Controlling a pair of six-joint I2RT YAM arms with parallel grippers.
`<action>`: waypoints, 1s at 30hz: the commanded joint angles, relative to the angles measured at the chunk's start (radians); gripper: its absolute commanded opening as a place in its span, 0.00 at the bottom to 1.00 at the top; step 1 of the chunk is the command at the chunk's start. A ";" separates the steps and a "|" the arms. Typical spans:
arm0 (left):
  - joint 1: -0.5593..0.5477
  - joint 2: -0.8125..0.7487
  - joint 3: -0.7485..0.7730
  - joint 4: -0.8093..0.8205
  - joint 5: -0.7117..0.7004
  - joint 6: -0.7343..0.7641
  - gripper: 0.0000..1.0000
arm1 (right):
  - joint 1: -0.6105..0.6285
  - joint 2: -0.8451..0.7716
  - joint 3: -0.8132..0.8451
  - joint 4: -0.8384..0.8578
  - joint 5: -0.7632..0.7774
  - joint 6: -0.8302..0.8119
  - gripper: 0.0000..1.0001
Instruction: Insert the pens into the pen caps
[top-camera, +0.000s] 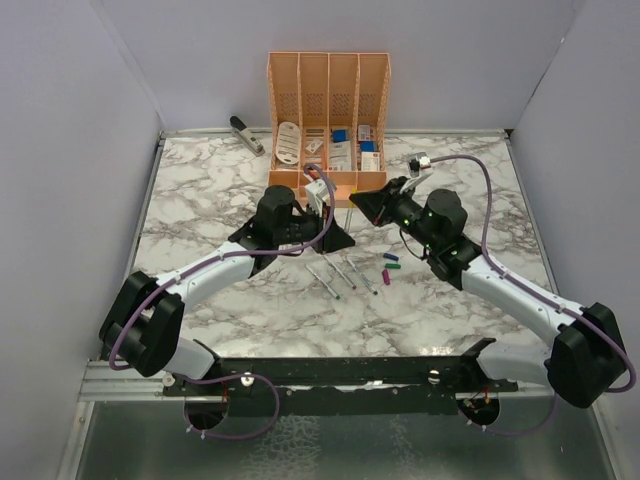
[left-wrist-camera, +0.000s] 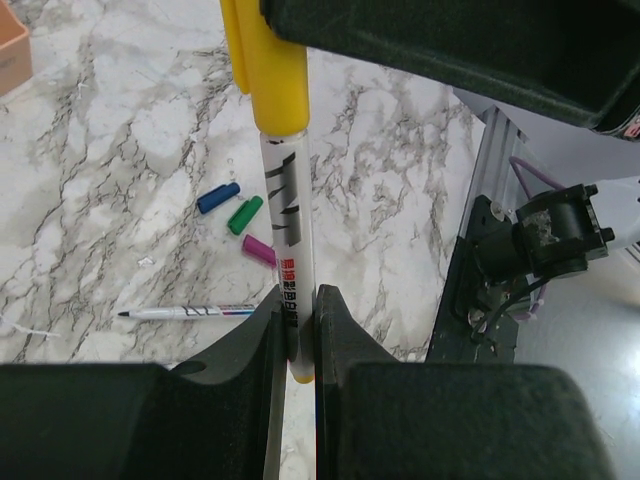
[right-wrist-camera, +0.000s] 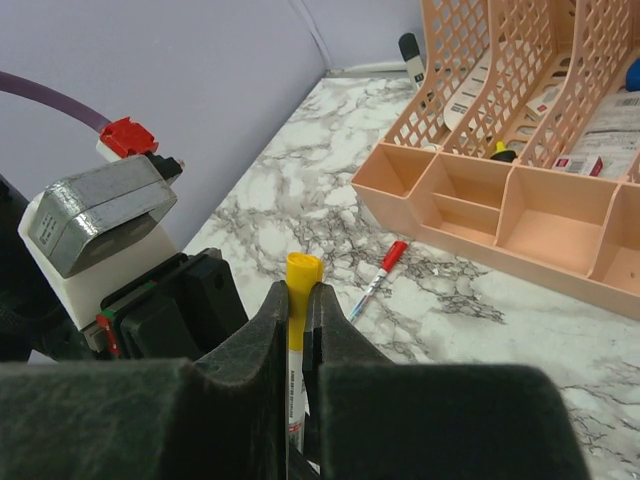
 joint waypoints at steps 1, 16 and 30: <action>0.016 -0.029 0.071 0.111 -0.099 0.001 0.00 | 0.016 0.063 0.008 -0.259 -0.070 -0.063 0.01; 0.075 -0.067 0.101 0.103 -0.214 0.018 0.00 | 0.109 0.135 0.021 -0.409 0.016 -0.112 0.01; 0.097 -0.070 0.132 -0.003 -0.293 0.085 0.00 | 0.178 0.244 0.102 -0.473 0.056 -0.166 0.01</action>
